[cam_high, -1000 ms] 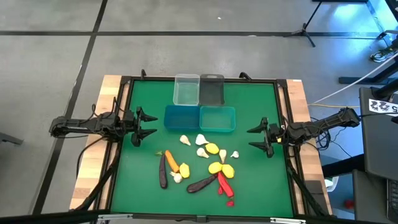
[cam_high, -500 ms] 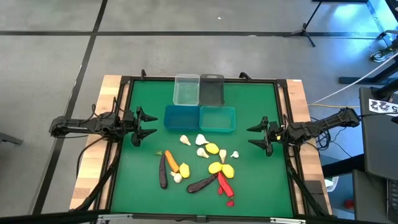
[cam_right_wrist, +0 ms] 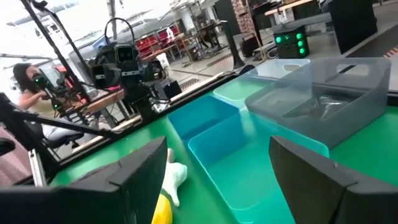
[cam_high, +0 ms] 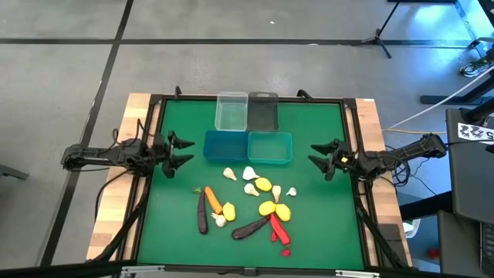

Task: Sort produce into baskets
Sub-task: Put the white garlic into the transparent bin

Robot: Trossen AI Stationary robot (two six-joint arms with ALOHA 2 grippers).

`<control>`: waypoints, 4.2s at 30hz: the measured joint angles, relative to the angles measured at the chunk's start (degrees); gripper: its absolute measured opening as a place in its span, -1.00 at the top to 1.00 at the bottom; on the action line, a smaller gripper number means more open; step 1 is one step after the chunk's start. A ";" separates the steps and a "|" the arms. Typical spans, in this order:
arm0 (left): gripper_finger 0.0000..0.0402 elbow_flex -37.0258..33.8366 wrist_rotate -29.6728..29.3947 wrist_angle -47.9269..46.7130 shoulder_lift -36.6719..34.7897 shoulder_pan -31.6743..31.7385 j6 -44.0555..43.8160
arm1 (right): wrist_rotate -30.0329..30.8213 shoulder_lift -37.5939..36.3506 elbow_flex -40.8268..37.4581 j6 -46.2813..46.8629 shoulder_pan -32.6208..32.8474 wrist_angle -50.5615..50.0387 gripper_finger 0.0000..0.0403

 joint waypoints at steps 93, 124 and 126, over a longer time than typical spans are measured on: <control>-0.37 48.61 -18.43 -30.34 44.13 9.13 3.60 | 3.94 0.02 0.20 14.29 -0.01 -1.24 -0.39; -0.37 48.61 -17.84 -33.51 44.52 5.07 -3.56 | 3.94 0.02 0.22 14.28 0.00 -1.23 -0.39; -0.37 48.61 -17.86 -34.73 44.52 5.07 -1.52 | 3.94 0.02 0.22 14.28 -0.02 -1.22 -0.39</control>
